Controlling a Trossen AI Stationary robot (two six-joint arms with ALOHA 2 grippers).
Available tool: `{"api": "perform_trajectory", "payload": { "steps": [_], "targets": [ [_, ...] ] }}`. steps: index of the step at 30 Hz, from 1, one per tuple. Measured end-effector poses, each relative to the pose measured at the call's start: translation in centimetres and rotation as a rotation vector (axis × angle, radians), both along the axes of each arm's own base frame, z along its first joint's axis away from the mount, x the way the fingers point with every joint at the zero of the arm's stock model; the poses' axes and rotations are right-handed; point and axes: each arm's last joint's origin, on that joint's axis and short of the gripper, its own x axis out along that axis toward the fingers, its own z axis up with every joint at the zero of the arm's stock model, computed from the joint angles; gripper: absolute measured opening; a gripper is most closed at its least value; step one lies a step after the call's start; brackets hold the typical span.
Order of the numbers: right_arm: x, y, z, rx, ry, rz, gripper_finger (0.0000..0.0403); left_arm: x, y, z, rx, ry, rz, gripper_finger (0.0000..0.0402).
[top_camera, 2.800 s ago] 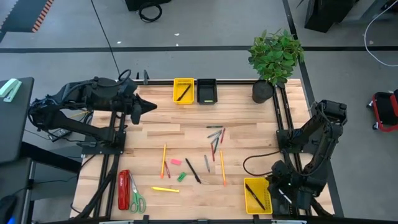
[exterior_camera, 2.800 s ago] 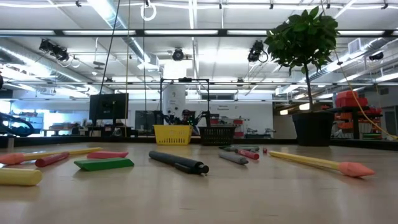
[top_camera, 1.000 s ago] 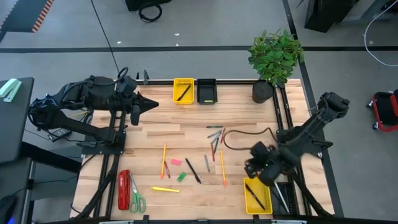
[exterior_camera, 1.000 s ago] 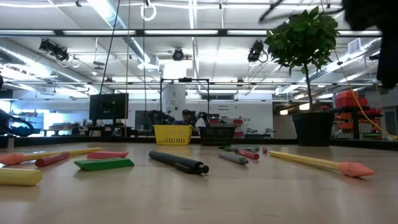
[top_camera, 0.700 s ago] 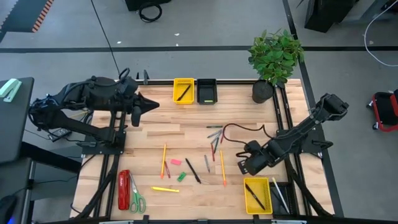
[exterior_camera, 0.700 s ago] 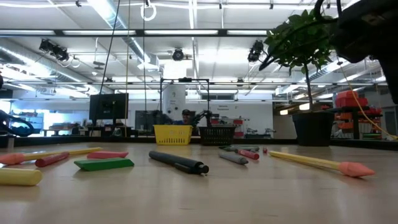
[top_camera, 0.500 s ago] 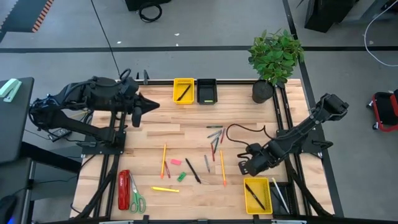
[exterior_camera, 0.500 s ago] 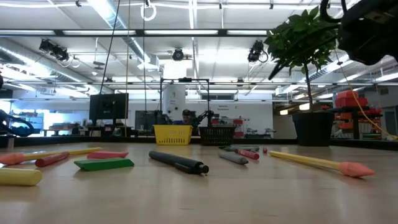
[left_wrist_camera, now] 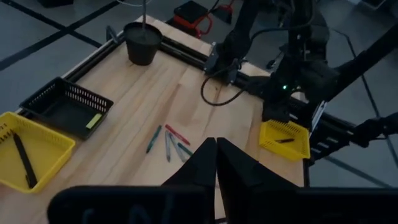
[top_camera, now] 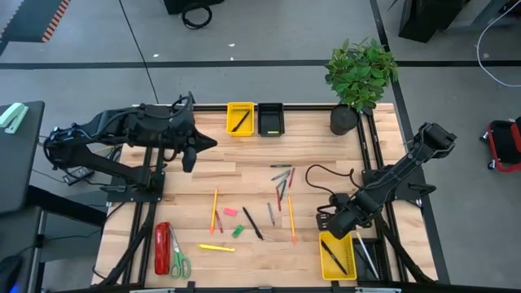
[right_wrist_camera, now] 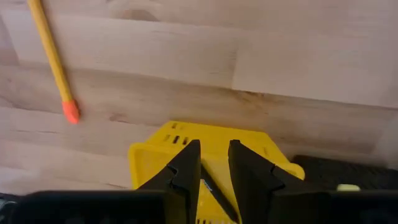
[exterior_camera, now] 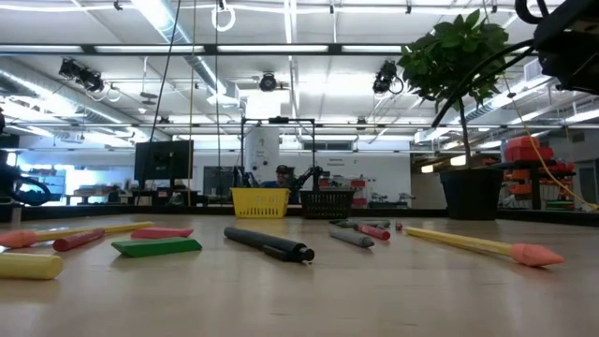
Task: Sort crayons/erasers/pens/pencils in bins
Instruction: Adjust the bottom yellow bin
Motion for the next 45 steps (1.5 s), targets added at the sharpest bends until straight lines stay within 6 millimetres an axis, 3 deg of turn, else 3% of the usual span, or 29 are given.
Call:
{"api": "perform_trajectory", "payload": {
  "steps": [15, 39, 45],
  "targets": [
    [0.4, 0.6, -0.8, 0.000, 0.012, -0.011, 0.0045, 1.1, 0.0, -0.5, 0.033, 0.033, -0.014, 0.0024],
    [0.3, 0.9, -0.8, 0.044, 0.031, -0.008, 0.0042, 1.3, 0.0, -0.5, 0.059, 0.034, -0.019, 0.0010],
    [0.4, 1.1, -0.8, 0.079, 0.035, -0.007, 0.0042, 1.3, 0.0, -0.5, 0.063, 0.034, -0.017, 0.0024]
  ]
}}
